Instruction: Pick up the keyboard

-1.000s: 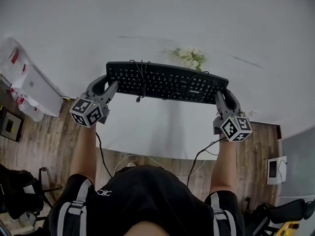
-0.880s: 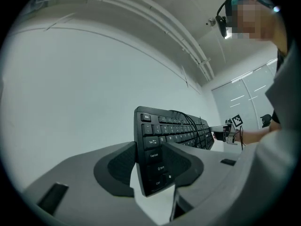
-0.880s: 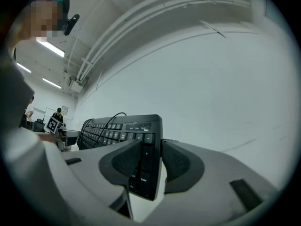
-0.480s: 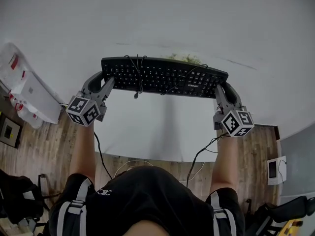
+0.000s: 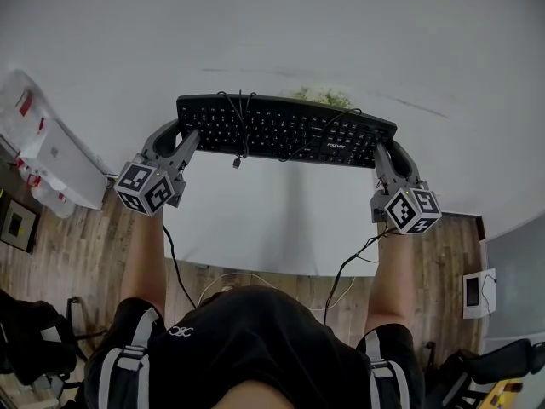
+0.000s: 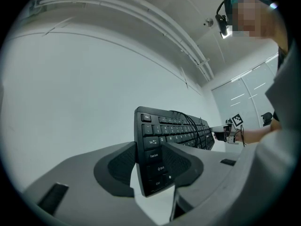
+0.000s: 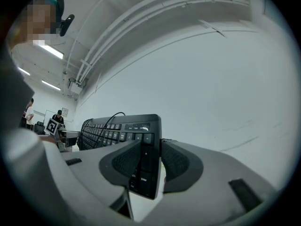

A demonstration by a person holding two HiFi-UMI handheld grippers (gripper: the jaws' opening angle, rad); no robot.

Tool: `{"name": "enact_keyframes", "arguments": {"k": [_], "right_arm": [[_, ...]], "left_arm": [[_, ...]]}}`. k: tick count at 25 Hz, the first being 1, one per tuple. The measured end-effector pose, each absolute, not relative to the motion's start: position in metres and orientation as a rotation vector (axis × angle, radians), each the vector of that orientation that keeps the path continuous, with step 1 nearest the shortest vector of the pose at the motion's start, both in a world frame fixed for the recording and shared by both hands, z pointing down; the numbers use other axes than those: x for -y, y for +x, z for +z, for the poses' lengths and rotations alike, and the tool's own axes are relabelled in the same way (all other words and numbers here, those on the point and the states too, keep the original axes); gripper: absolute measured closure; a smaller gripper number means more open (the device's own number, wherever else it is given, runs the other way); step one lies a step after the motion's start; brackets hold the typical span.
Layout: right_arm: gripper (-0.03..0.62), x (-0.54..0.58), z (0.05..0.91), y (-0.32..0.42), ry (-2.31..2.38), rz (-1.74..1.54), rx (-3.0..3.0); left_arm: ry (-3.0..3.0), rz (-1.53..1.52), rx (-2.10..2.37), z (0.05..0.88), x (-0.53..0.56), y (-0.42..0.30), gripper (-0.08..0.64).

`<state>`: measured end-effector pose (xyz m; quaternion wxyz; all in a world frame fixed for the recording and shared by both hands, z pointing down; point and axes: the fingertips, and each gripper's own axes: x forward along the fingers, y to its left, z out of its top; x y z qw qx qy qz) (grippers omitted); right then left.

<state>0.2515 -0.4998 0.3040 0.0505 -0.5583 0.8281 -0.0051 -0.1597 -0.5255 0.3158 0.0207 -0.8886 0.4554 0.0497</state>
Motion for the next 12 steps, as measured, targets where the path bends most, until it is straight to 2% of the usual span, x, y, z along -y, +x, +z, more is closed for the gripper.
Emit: {"name": "enact_keyframes", "arguments": {"k": [12], "right_arm": [[0.447,0.5030,0.3075,0.2518,-1.712,-0.026,-2.524]], "left_arm": [[-2.775,0.148,-1.426,0.3230,0.5303,-0.1594,0.383]]}}
